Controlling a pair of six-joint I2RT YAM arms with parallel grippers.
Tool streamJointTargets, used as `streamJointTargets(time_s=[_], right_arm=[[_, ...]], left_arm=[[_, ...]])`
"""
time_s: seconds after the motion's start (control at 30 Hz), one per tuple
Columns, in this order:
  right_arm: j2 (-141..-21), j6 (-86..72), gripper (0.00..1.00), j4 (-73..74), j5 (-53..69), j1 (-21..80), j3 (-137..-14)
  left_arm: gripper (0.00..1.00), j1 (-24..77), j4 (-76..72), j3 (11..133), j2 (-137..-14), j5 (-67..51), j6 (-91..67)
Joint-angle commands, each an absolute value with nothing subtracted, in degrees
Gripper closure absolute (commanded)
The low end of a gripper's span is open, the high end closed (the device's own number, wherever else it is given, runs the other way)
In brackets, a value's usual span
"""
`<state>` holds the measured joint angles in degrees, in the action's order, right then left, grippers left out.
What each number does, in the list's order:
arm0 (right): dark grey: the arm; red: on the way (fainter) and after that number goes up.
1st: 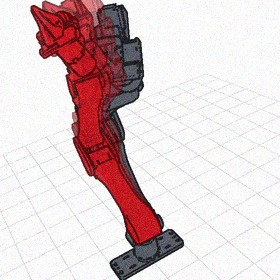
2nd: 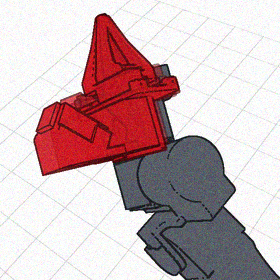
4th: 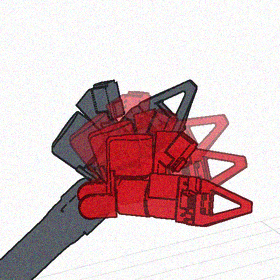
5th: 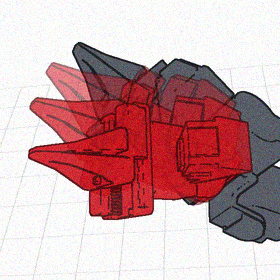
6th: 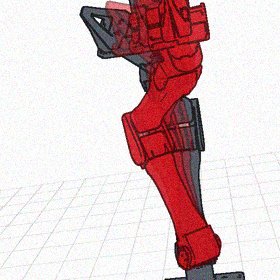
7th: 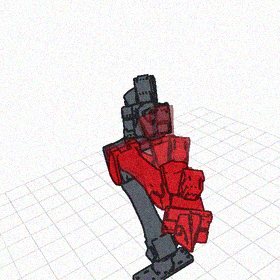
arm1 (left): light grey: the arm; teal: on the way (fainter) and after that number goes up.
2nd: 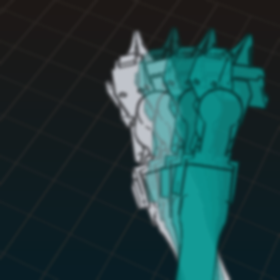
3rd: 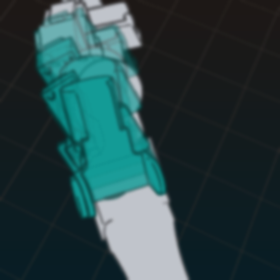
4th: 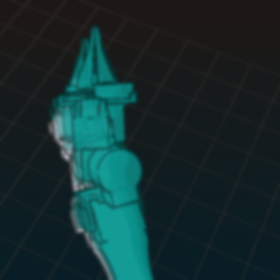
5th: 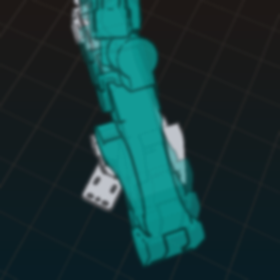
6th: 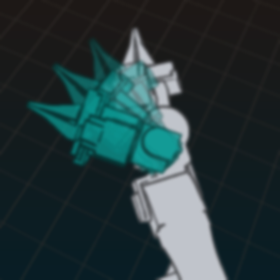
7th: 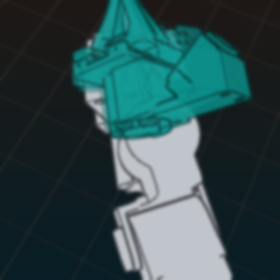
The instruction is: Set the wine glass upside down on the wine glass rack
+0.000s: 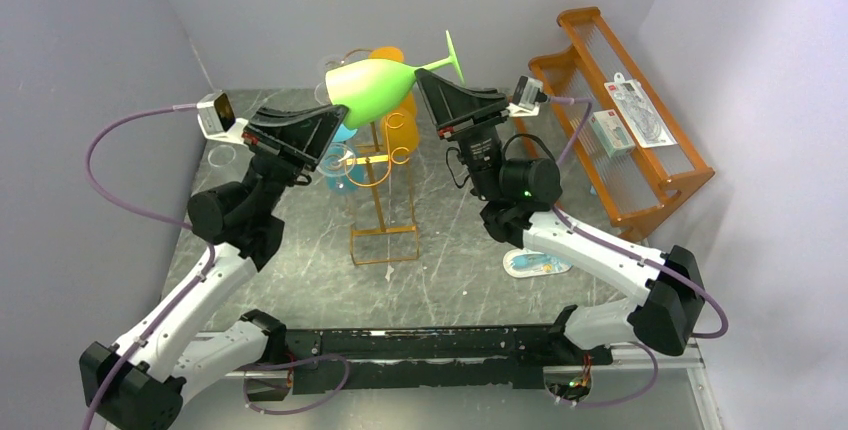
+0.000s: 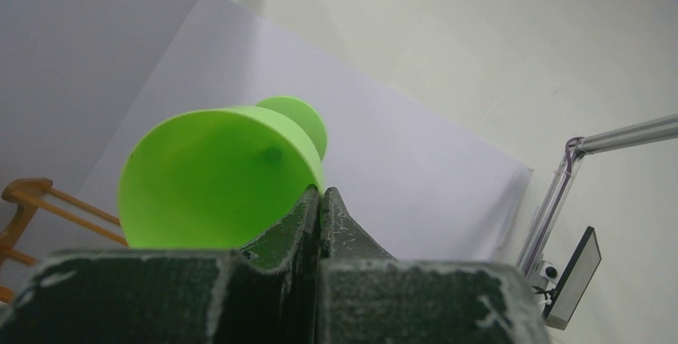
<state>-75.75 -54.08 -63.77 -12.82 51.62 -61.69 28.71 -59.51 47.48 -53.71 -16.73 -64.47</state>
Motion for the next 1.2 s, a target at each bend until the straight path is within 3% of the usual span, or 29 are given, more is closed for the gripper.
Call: streamJointTargets(time_s=[0.0, 0.4, 0.67, 0.93, 1.17], right_arm=[[-75.62, -52.65, 0.72, -63.73, -12.50, 52.18, -63.39], [-76.45, -51.05, 0.65, -59.33, -11.69, 52.15, -66.12], [-77.01, -49.99, 0.98, -59.22, -11.09, 52.18, -66.36], [-76.21, -45.00, 1.00, -56.18, -13.77, 52.15, -67.15], [-74.16, -37.92, 1.00, -54.78, -15.87, 52.12, -67.87]], left_arm=[[0.95, 29.14, -65.04, 45.62, -54.03, -19.19, -64.65], [0.95, 29.18, -67.06, 44.23, -54.02, -21.10, -64.03], [0.94, 29.13, -65.77, 43.05, -52.80, -20.77, -62.42], [0.49, 29.12, -49.76, 42.59, -46.40, -14.60, -54.41], [0.23, 29.18, -32.96, 47.84, -42.85, -11.65, -45.75]])
